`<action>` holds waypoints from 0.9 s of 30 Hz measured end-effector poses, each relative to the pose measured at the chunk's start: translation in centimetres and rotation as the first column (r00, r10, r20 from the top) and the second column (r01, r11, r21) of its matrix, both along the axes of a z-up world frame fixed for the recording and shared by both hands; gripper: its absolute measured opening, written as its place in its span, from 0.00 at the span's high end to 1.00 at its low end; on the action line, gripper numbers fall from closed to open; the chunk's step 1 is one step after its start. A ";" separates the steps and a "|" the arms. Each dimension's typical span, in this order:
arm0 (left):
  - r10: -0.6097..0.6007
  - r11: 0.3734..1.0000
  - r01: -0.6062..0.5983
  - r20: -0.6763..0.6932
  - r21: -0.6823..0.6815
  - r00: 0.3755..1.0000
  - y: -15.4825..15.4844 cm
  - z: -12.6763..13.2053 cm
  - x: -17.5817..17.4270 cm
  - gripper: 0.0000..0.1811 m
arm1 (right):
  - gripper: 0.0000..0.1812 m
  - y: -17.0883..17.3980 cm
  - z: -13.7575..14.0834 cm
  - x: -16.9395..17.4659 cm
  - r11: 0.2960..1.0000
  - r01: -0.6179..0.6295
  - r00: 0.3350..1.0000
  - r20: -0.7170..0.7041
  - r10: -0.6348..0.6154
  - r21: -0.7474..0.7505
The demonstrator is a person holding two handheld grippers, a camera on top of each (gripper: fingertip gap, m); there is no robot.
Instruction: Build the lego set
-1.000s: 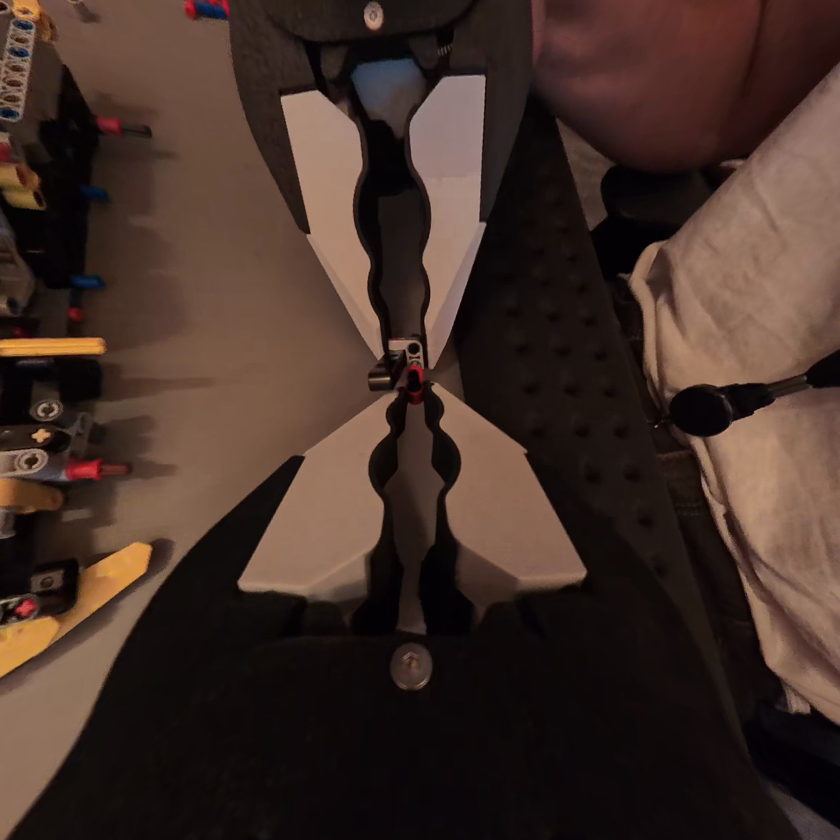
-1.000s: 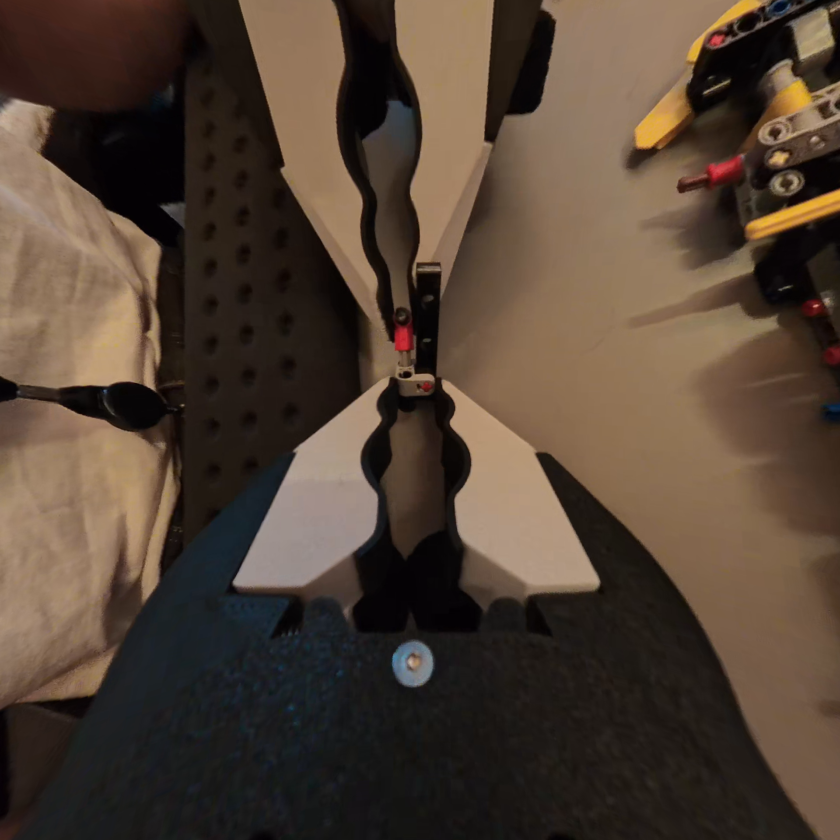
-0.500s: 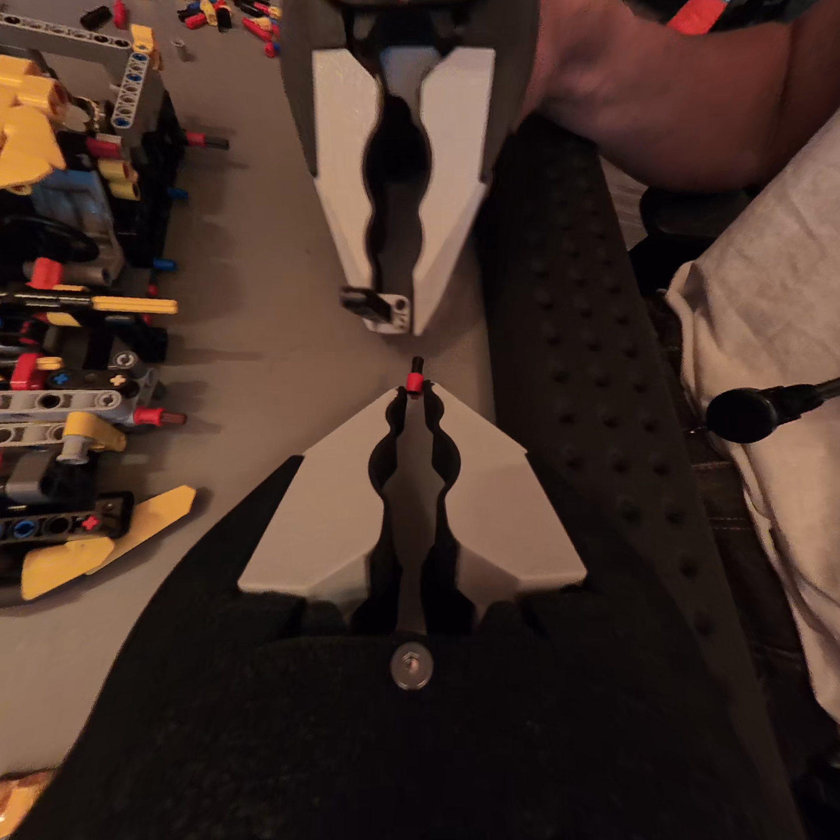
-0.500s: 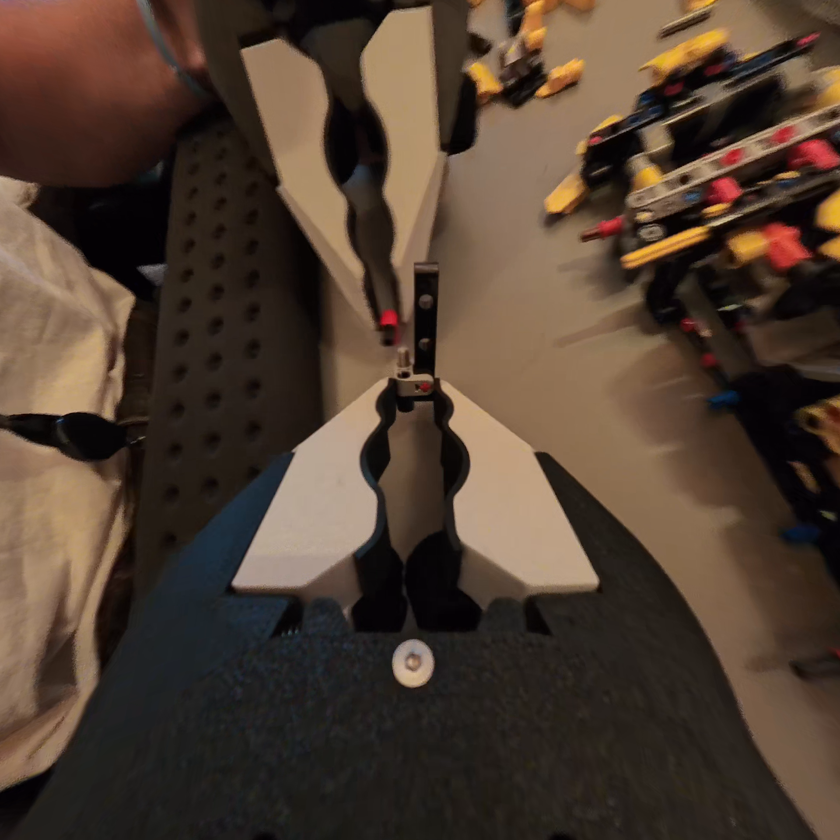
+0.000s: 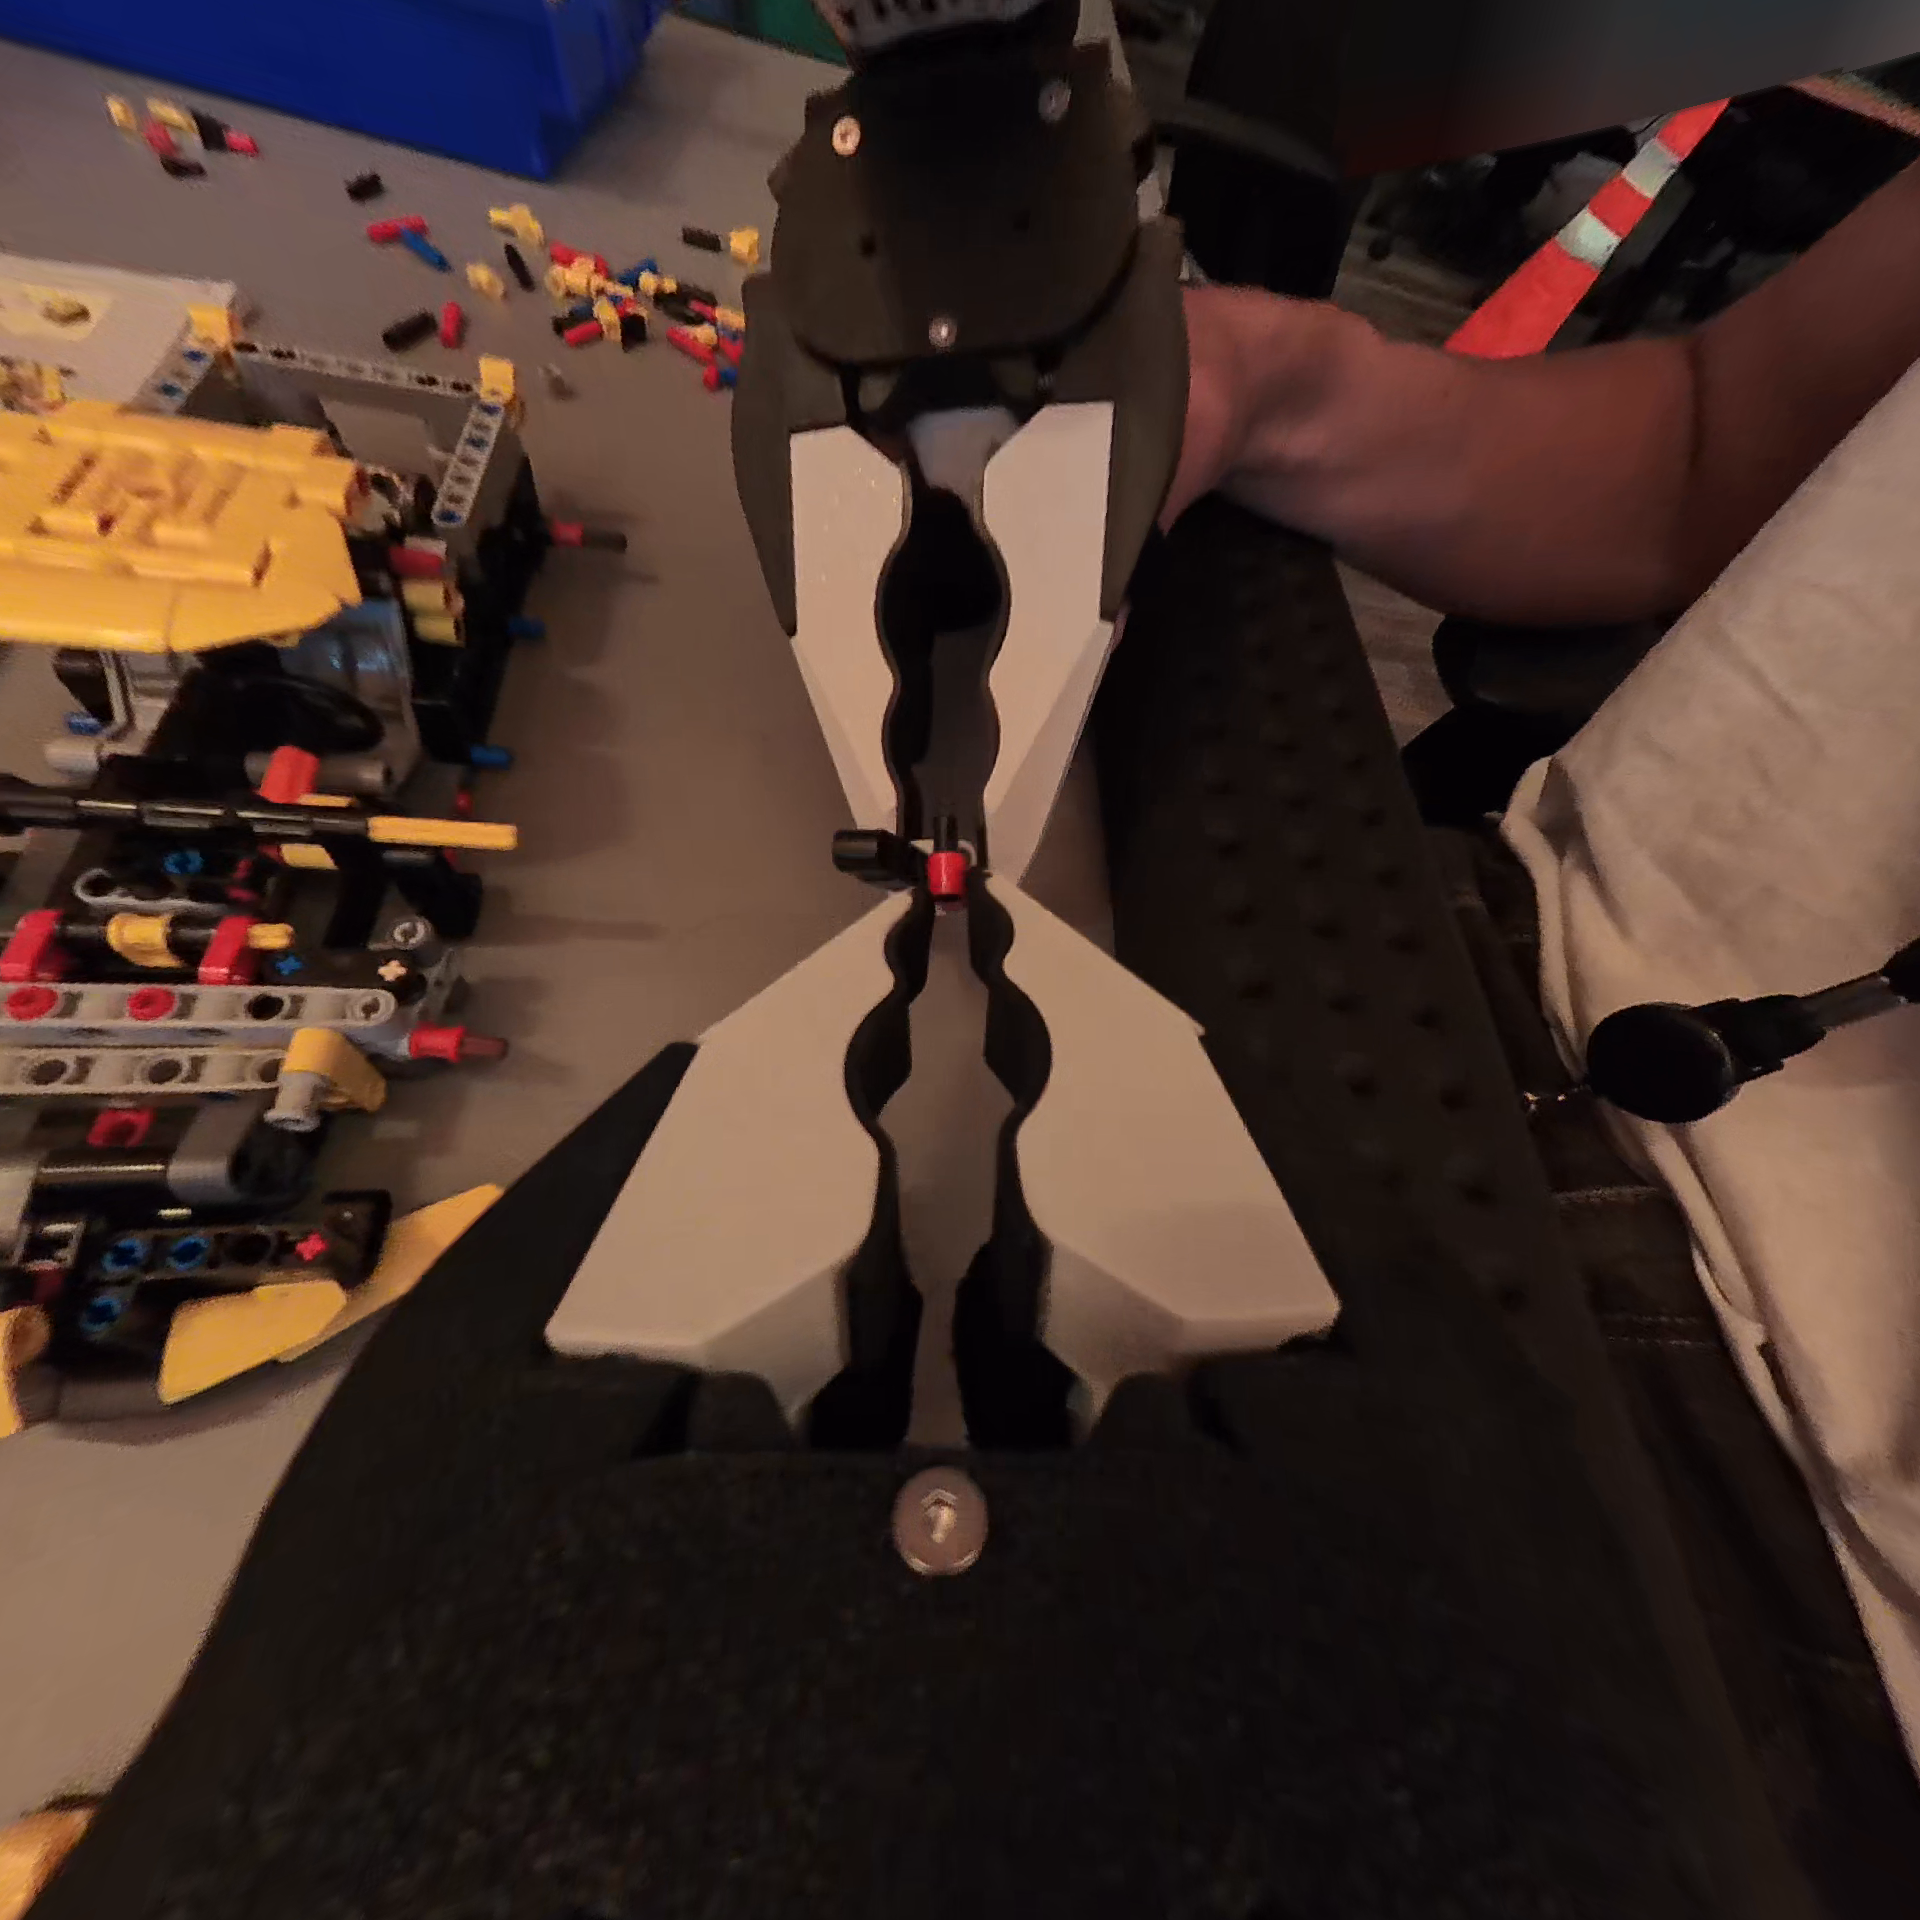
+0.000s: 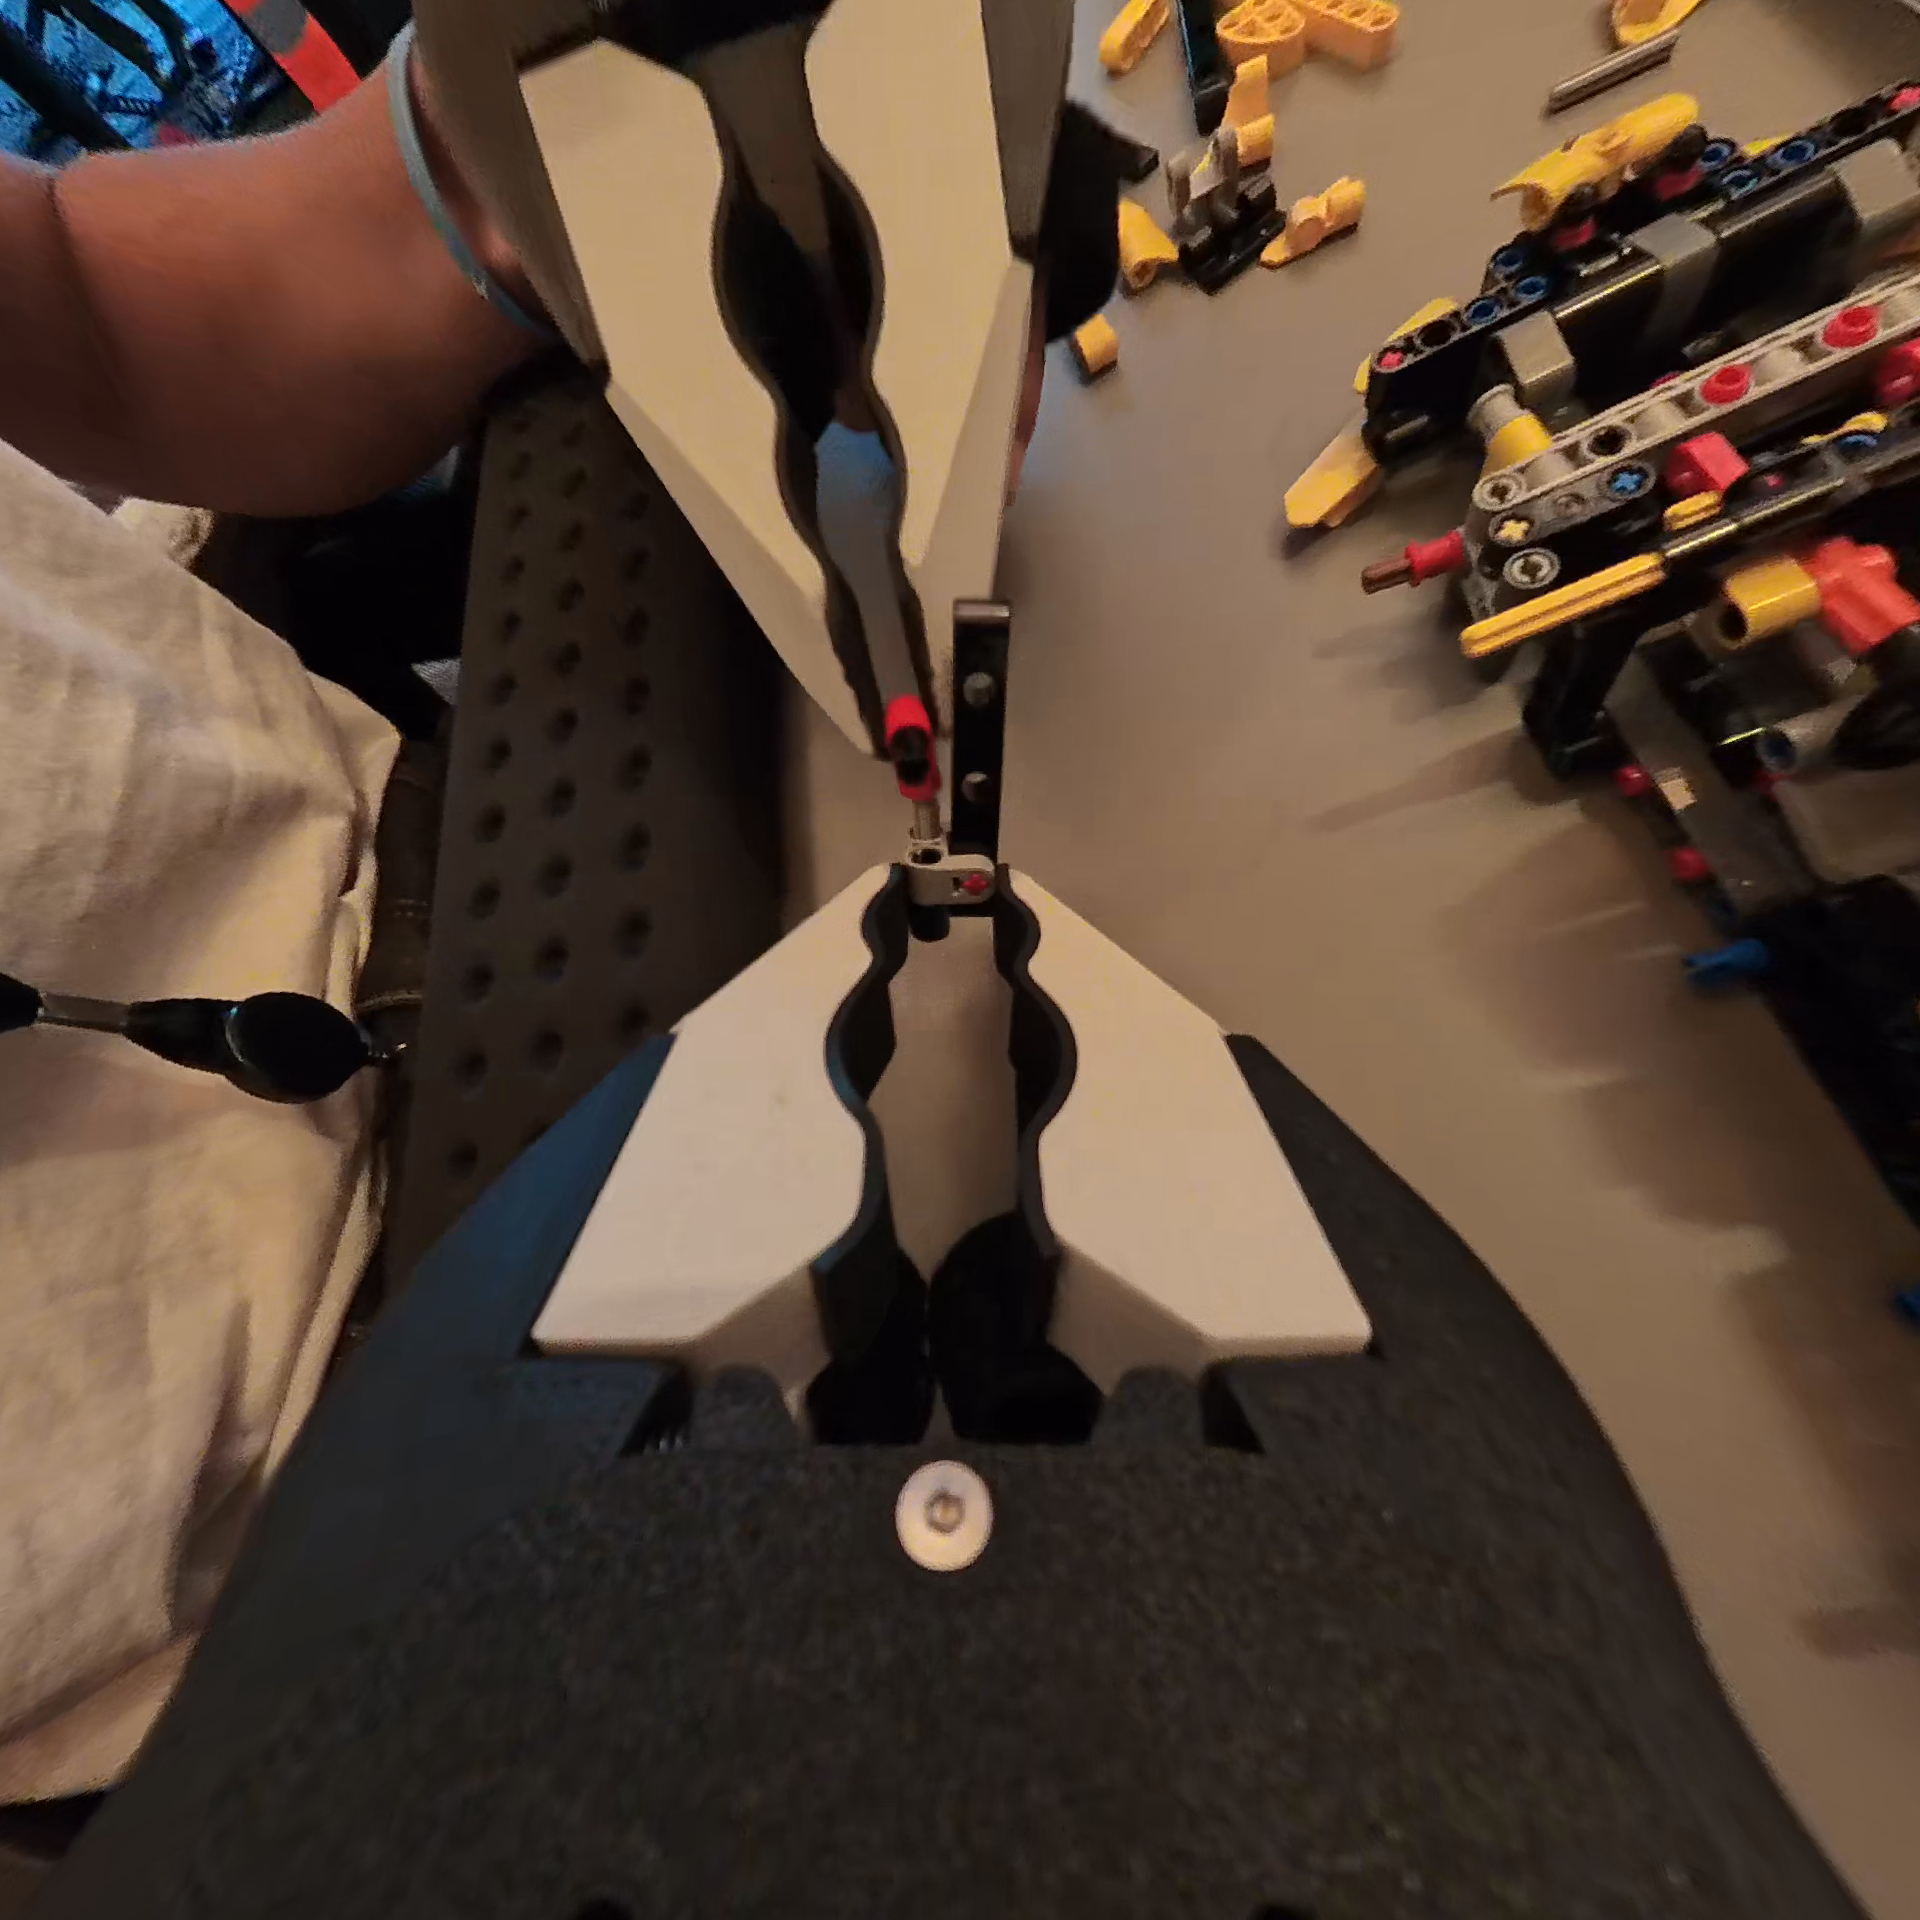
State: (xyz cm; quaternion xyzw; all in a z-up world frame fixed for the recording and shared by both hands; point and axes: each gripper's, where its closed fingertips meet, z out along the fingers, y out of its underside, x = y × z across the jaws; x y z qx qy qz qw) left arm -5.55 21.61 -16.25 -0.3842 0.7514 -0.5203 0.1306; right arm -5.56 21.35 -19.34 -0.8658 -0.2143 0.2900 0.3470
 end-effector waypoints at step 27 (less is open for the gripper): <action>-0.067 0.996 0.063 0.054 0.062 0.996 -0.9 -0.4 -0.4 0.97 | 0.92 -0.8 0.3 -0.4 0.999 -0.019 0.997 -0.077 0.017 -0.031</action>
